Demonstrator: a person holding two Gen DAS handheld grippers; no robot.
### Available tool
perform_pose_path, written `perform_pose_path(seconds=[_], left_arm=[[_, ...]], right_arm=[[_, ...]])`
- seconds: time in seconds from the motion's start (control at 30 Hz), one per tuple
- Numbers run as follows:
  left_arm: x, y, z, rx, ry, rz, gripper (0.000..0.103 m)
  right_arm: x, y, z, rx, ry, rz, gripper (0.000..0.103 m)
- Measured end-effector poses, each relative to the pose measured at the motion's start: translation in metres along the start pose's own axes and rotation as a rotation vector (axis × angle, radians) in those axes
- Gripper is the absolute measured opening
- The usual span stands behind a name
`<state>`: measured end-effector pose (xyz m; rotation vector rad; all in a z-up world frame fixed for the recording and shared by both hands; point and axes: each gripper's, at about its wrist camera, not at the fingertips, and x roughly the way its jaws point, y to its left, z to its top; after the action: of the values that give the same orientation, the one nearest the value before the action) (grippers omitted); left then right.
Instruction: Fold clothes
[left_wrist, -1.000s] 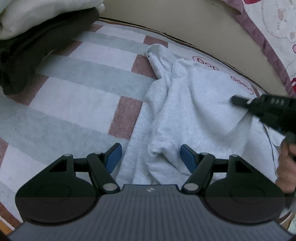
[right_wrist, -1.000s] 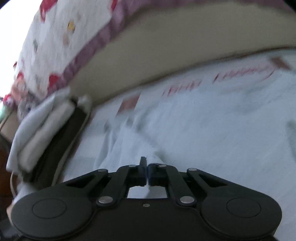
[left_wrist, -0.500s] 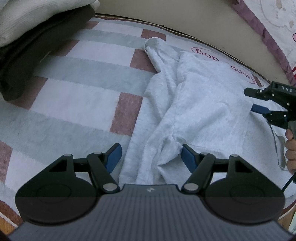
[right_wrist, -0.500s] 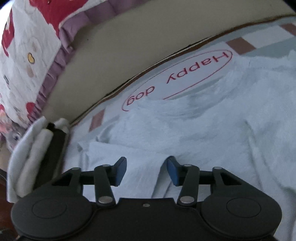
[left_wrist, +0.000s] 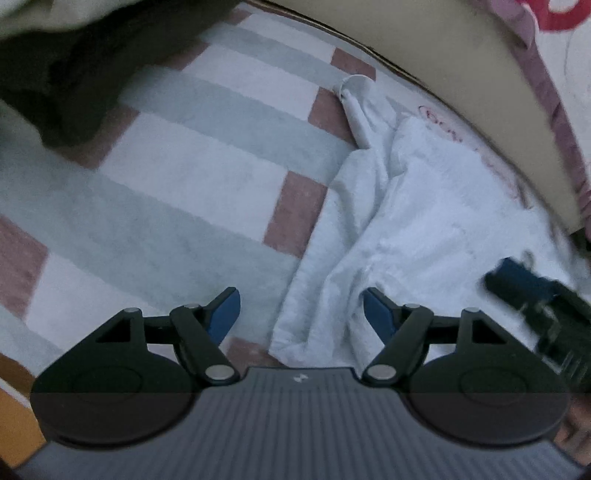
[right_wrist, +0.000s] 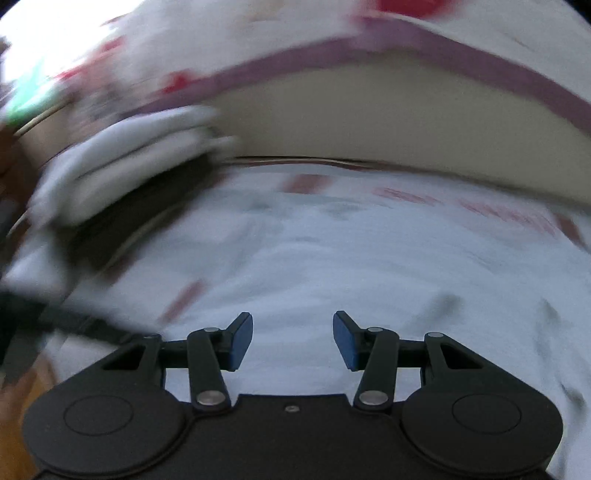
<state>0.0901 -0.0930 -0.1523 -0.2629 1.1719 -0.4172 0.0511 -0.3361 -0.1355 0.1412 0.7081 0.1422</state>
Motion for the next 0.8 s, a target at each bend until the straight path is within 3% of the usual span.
perform_pose_path(seconds=[0.1,0.17,0.27,0.33,0.37,0.4,0.53,0.6,0.63,0.8], left_arm=[[0.003,0.003,-0.002,-0.014,-0.016,-0.048,0.085],[0.004,0.004,-0.003,-0.029,-0.023,-0.074,0.092],[0.006,0.0,-0.004,-0.002,-0.038,-0.087,0.092],[0.007,-0.004,-0.007,0.036,-0.04,-0.1,0.058],[0.008,-0.005,-0.007,0.035,-0.035,-0.116,0.011],[0.01,-0.006,-0.008,0.035,-0.029,-0.132,0.006],[-0.008,-0.009,-0.008,0.06,-0.083,-0.097,0.004],[-0.016,-0.006,-0.004,0.035,-0.1,-0.147,0.004],[-0.017,-0.004,-0.003,0.017,-0.097,-0.153,0.003],[-0.017,0.006,0.001,-0.072,-0.092,-0.205,0.001]], right_arm=[[0.009,0.028,-0.003,-0.128,0.038,0.055,0.068],[0.013,0.039,-0.008,-0.169,0.057,0.073,0.069],[0.012,0.046,-0.017,-0.213,0.076,0.104,0.07],[0.01,0.047,-0.02,-0.209,0.086,0.106,0.07],[0.009,0.049,-0.022,-0.216,0.092,0.103,0.07],[0.008,0.053,-0.023,-0.232,0.099,0.097,0.071],[0.002,0.082,-0.035,-0.4,0.109,0.049,0.072],[0.003,0.094,-0.043,-0.489,0.105,0.003,0.078],[0.004,0.1,-0.048,-0.529,0.102,-0.022,0.087],[0.015,0.123,-0.067,-0.704,0.088,-0.159,0.089]])
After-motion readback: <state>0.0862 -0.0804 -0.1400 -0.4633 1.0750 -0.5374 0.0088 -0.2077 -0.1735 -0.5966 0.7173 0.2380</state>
